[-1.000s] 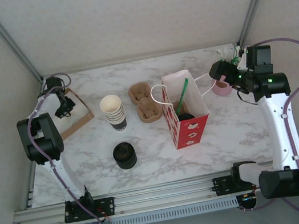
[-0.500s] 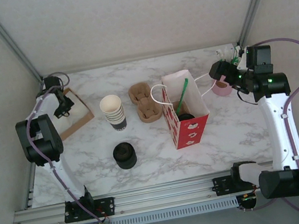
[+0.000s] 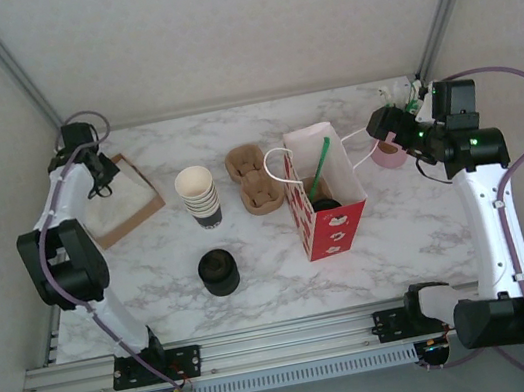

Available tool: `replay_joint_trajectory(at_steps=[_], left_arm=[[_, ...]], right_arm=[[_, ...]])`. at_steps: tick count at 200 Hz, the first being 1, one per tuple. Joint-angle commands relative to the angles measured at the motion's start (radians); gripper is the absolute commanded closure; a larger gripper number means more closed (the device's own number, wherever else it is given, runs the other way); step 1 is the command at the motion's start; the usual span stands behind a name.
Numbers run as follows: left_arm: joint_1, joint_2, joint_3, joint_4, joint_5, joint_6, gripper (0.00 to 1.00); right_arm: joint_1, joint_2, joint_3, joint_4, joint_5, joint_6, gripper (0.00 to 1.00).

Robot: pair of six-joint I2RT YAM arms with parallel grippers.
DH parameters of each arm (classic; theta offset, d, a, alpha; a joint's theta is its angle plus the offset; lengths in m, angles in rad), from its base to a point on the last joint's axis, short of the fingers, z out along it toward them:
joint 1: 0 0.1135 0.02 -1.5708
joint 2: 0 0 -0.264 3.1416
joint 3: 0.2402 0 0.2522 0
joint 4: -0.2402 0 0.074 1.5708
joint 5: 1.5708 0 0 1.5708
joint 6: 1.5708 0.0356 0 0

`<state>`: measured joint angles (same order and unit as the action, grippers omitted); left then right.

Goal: Pack the takeout coffee

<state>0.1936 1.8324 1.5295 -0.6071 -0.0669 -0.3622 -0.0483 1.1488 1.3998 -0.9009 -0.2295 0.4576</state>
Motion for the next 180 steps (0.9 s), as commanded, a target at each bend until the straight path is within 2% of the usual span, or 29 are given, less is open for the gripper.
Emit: replay_joint_trajectory(at_steps=[1, 39, 69, 133, 180], left_arm=[[0.007, -0.064, 0.04, -0.038, 0.013, 0.007, 1.0], [-0.012, -0.142, 0.065, -0.028, 0.076, -0.01, 1.0], [-0.06, -0.187, 0.125, -0.028, 0.134, -0.017, 1.0], [-0.234, -0.241, 0.285, -0.039, 0.22, -0.02, 1.0], [-0.378, -0.268, 0.353, 0.014, 0.274, -0.023, 1.0]], right_arm=[[-0.006, -0.021, -0.001, 0.003, 0.001, -0.014, 0.01], [-0.007, -0.017, 0.002, 0.001, -0.001, -0.009, 0.01], [-0.007, -0.025, 0.004, -0.009, 0.001, -0.004, 0.01], [-0.007, -0.05, 0.015, -0.032, 0.012, 0.012, 0.01], [-0.006, -0.066, 0.036, -0.066, 0.035, 0.047, 0.01]])
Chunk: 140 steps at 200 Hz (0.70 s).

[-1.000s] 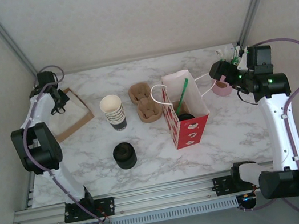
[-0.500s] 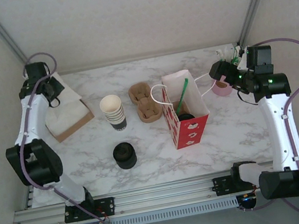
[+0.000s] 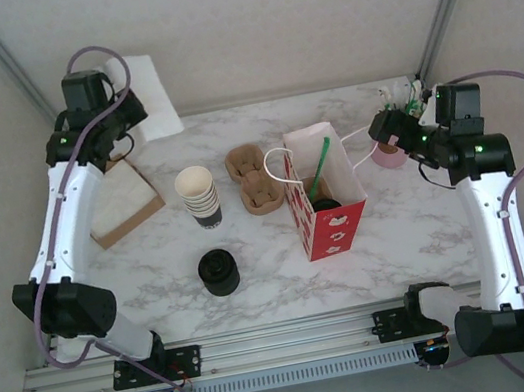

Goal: Pack the takeout coffee

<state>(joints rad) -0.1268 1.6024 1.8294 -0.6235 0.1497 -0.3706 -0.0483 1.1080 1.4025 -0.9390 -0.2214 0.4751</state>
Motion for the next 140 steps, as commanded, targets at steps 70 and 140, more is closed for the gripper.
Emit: replay_joint_trajectory(at_steps=[70, 140], left_arm=[[-0.239, 0.001, 0.226, 0.077, 0.15, -0.027, 1.0], [-0.399, 0.054, 0.263, 0.196, 0.258, -0.063, 1.0]], right_arm=[[-0.006, -0.096, 0.023, 0.007, -0.015, 0.045, 0.01], [-0.007, -0.101, 0.045, 0.023, -0.137, 0.043, 0.01]])
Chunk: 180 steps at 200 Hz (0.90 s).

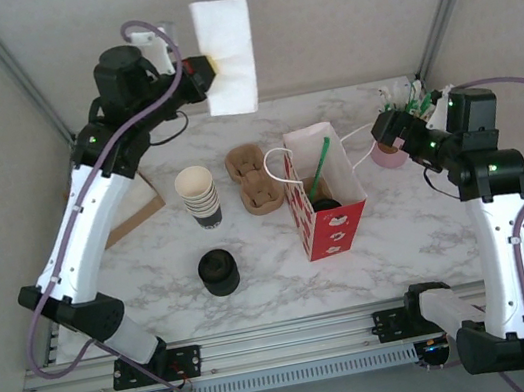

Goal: Pack the takeout coffee

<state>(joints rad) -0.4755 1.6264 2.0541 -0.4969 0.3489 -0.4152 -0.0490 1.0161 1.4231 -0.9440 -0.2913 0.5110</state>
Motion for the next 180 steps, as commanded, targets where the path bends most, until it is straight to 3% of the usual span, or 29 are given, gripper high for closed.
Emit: replay_joint_trajectory(at_steps=[1, 39, 121, 180], left_arm=[[-0.052, 0.03, 0.039, 0.071, 0.06, -0.019, 1.0], [-0.123, 0.072, 0.051, 0.15, 0.12, -0.061, 1.0], [-0.234, 0.144, 0.101, 0.213, 0.195, -0.097, 1.0], [-0.264, 0.152, 0.045, 0.318, 0.245, -0.229, 1.0]], right_arm=[[-0.006, -0.009, 0.023, 0.03, -0.07, 0.007, 0.01], [-0.006, -0.038, -0.01, 0.092, -0.146, 0.023, 0.01], [-0.006, -0.067, -0.019, 0.118, -0.161, 0.027, 0.01], [-0.006, -0.121, -0.008, 0.209, -0.337, -0.022, 0.02]])
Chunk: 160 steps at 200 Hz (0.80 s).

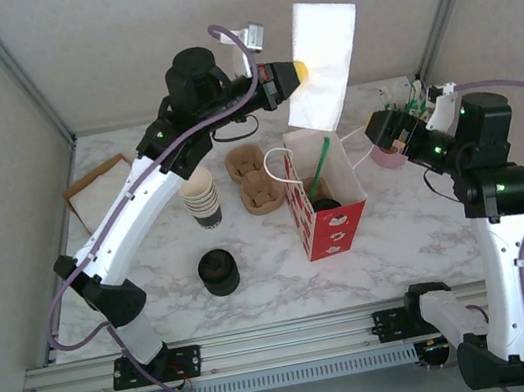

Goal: Pack the takeout coffee

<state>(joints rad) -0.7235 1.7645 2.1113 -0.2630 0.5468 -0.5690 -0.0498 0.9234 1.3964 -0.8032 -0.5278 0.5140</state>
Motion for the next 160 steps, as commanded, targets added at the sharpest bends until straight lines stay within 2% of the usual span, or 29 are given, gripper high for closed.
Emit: replay_joint_trajectory(at_steps=[1, 49, 95, 132, 160], left_arm=[[-0.016, 0.013, -0.013, 0.084, 0.045, -0.078, 1.0], [-0.016, -0.004, -0.1, 0.112, -0.007, -0.182, 1.0], [-0.038, -0.049, -0.281, 0.23, -0.039, -0.33, 1.0], [-0.066, -0.098, -0.36, 0.21, -0.109, -0.372, 1.0], [-0.084, -0.128, -0.406, 0.198, -0.161, -0.417, 1.0]], right_arm=[[-0.005, -0.029, 0.02, 0.068, -0.102, -0.026, 0.02], [-0.006, -0.033, 0.079, 0.058, -0.18, -0.023, 0.08], [-0.004, -0.037, 0.104, 0.006, -0.143, -0.032, 0.09], [-0.005, -0.035, 0.104, -0.059, -0.049, -0.051, 0.08], [-0.005, -0.029, 0.113, -0.136, 0.102, -0.058, 0.07]])
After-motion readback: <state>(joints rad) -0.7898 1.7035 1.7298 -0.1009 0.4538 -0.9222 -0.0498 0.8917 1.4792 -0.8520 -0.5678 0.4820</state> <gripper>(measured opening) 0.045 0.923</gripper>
